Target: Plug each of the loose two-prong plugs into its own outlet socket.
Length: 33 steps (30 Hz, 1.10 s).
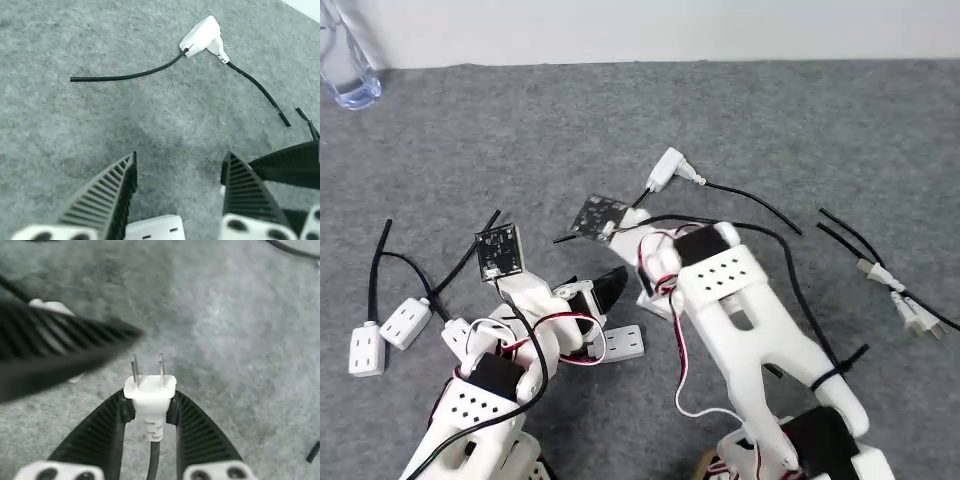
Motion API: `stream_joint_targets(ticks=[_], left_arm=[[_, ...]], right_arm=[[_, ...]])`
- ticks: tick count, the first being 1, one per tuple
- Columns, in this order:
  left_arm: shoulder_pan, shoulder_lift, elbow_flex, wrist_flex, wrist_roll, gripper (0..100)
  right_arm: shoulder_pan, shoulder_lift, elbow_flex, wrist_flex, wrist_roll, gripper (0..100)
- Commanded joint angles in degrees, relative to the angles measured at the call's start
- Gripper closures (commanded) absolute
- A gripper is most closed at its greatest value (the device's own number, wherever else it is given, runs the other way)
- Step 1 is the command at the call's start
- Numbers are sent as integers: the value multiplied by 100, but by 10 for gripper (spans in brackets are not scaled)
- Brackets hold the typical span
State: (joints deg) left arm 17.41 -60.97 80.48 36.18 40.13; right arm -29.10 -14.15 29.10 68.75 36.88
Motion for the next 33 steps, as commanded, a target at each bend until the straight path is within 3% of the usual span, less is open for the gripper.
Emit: stream_joint_targets(ticks=[1, 11, 20, 33], left_arm=[[53, -88, -215, -149, 62, 742], [9, -88, 198, -668, 26, 742], [53, -88, 391, -695, 26, 742], [18, -88, 488, -695, 18, 742]], right_arm=[[-154, 13, -255, -75, 79, 991], [-268, -40, -369, -31, -123, 991], [-602, -620, -879, 769, -167, 991], [-1033, -1121, -905, 963, -563, 991]])
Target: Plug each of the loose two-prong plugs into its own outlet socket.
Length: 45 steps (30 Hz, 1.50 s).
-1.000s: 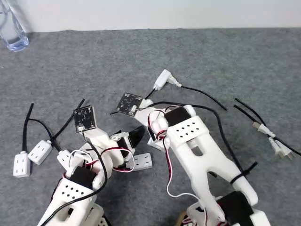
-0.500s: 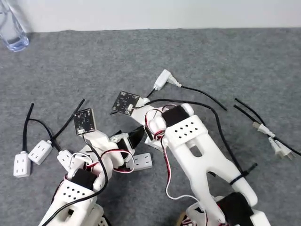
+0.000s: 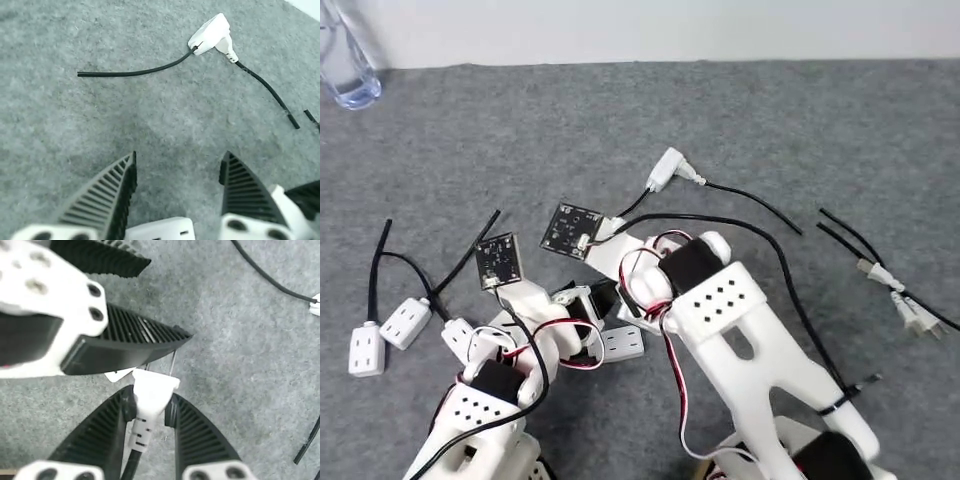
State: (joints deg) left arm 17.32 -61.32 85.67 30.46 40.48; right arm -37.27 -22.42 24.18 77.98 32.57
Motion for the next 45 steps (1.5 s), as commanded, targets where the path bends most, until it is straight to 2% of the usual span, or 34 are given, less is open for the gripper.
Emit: stream_joint_targets(ticks=[1, 45], left_arm=[[26, -53, -31, -123, -18, 742], [70, -44, 31, -123, -18, 742]], right_arm=[[-215, -338, -413, 40, -132, 991], [-180, -444, -1002, 40, -378, 991]])
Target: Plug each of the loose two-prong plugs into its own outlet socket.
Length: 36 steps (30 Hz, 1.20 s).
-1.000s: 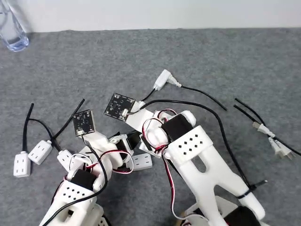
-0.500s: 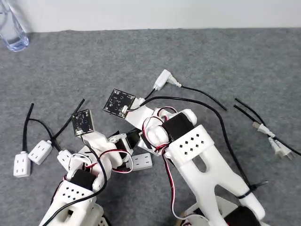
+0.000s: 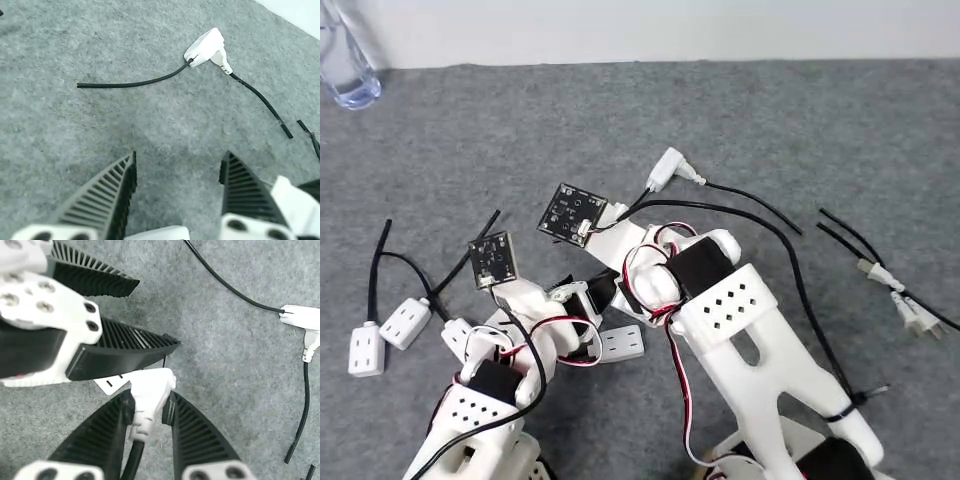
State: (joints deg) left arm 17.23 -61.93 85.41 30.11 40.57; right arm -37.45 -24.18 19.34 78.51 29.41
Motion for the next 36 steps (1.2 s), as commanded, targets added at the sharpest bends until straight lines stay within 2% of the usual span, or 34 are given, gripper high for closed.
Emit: stream_joint_targets(ticks=[1, 9, 17, 25, 33, 36], left_arm=[[79, 18, 75, -88, -26, 742], [9, 9, 57, -88, -26, 742], [-668, 0, -75, -79, -26, 742], [-721, 0, -75, -70, -26, 742], [-1820, 0, -286, -62, -26, 742], [-1767, 0, -259, -62, -26, 742]], right_arm=[[-163, -268, -519, -13, -62, 991], [-110, -268, -501, -13, -18, 991], [435, -259, -484, 57, 158, 991], [629, -259, -510, 382, 308, 991], [629, -215, -501, 637, 475, 991], [848, -215, -246, 602, 519, 991]])
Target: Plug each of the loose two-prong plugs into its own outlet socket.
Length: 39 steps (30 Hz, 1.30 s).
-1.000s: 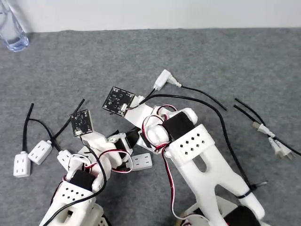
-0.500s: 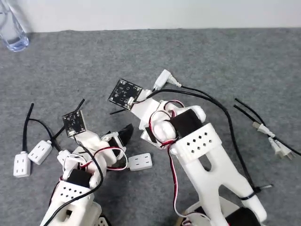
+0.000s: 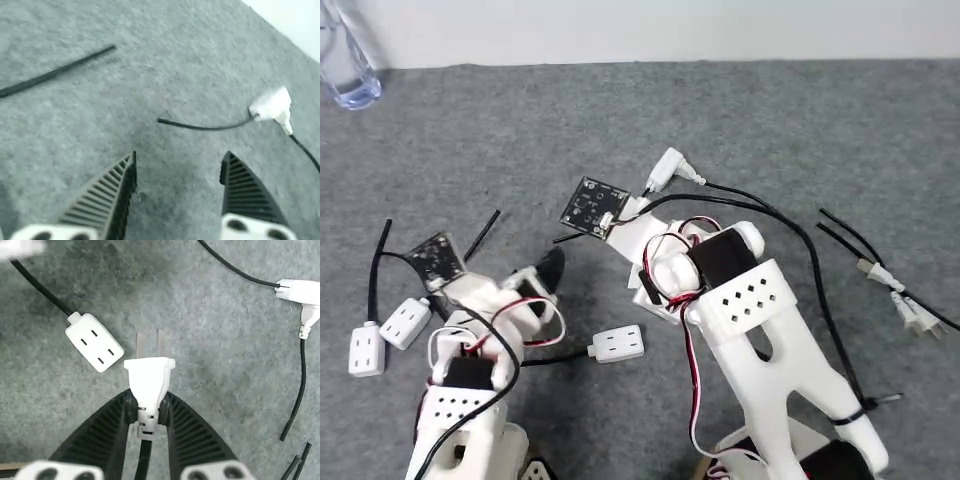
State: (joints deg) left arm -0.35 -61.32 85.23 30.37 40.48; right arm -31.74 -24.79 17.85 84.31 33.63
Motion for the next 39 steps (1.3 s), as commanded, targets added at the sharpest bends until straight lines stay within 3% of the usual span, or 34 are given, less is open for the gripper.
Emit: stream_joint_targets(ticks=[1, 8, 17, 26, 33, 39], left_arm=[[62, -62, -224, -79, -18, 742], [440, -53, -119, -114, -26, 742], [580, -53, -110, -114, -26, 742], [580, -53, -110, -123, -26, 742], [580, -53, -110, -123, -26, 742], [580, -53, -110, -123, -26, 742]], right_arm=[[426, -145, 53, -48, 158, 991], [1684, -136, 1925, -1402, 1521, 991], [1886, -136, 3525, -2870, 2505, 991], [2123, -198, 4501, -4277, 2549, 976], [2097, -207, 4519, -4180, 2558, 690], [2097, -189, 4237, -4171, 2558, 749]])
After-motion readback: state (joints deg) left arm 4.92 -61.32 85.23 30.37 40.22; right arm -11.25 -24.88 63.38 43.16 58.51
